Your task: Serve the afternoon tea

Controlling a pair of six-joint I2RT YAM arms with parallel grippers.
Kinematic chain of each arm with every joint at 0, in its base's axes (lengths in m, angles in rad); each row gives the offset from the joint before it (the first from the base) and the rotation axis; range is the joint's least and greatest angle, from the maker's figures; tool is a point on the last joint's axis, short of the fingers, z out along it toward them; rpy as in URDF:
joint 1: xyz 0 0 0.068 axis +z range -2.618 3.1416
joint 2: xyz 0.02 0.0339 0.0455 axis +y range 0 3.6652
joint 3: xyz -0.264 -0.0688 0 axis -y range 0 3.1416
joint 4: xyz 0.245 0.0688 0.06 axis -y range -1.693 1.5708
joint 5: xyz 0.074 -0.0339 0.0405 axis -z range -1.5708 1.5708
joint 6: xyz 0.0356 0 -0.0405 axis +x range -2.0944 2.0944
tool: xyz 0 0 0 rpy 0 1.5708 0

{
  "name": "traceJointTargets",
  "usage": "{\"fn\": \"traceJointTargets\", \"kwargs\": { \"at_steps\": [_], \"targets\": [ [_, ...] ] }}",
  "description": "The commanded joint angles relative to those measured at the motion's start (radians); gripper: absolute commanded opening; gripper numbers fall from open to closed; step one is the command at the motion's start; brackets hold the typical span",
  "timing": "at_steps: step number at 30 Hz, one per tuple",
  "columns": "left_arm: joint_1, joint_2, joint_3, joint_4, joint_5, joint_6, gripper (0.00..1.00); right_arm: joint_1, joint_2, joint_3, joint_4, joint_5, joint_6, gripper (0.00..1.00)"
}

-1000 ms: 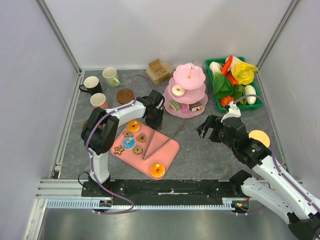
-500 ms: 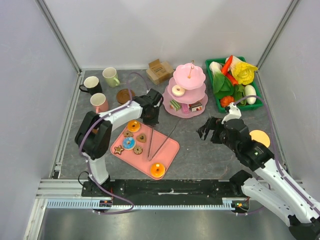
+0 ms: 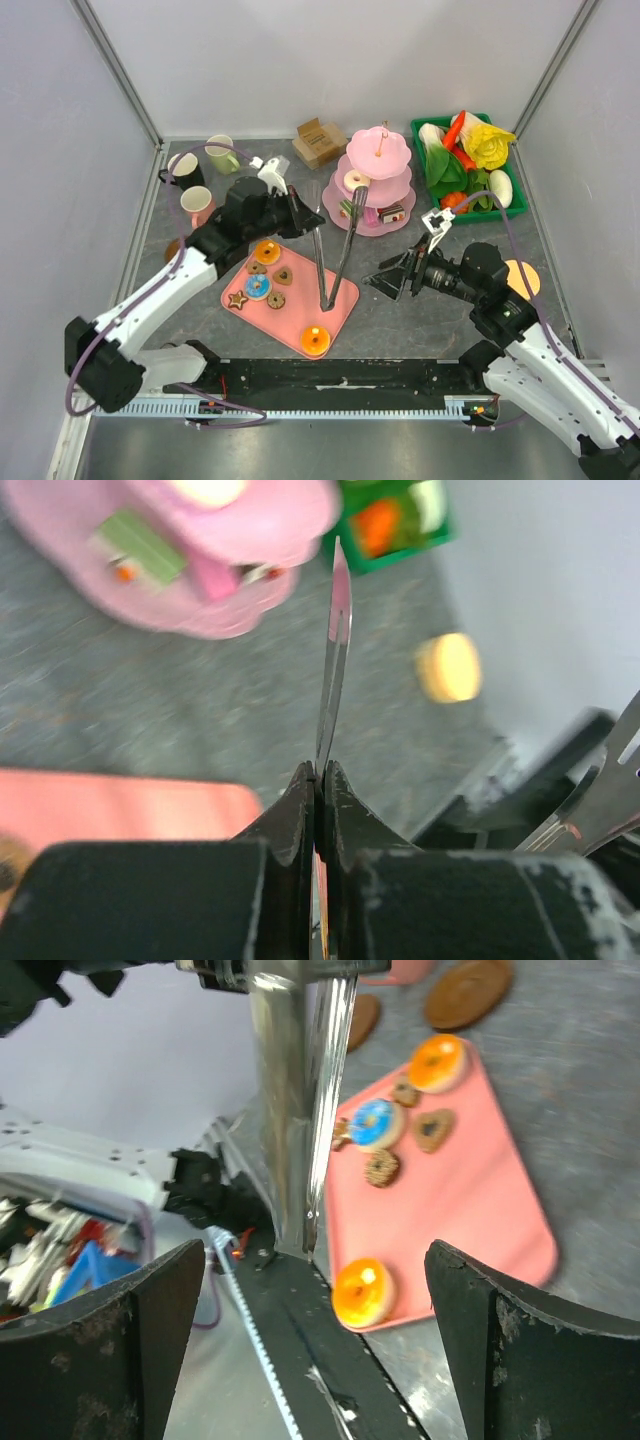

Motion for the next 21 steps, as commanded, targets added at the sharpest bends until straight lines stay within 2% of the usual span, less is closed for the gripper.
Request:
{"fn": "traceJointTargets", "kwargs": {
  "at_steps": [1,4,7,11,16,21],
  "targets": [
    [-0.003,-0.163,-0.069,0.370,0.235,-0.123,0.02,0.001,0.024,-0.050,0.394,-0.226,0.113,0.98],
    [-0.002,-0.203,-0.060,0.442,0.292,-0.152,0.02,0.003,0.074,-0.070,0.612,-0.269,0.205,0.98],
    [-0.003,-0.208,-0.040,0.487,0.346,-0.172,0.02,0.022,0.151,-0.066,0.760,-0.309,0.268,0.98],
    [-0.003,-0.194,-0.026,0.540,0.391,-0.197,0.02,0.119,0.238,-0.060,0.935,-0.337,0.279,0.98],
    [-0.002,-0.172,-0.054,0.677,0.487,-0.269,0.02,0.211,0.297,-0.006,0.880,-0.237,0.199,0.98],
    [-0.003,-0.157,-0.064,0.724,0.543,-0.290,0.02,0.219,0.349,0.039,0.923,-0.168,0.268,0.97]
  ]
}}
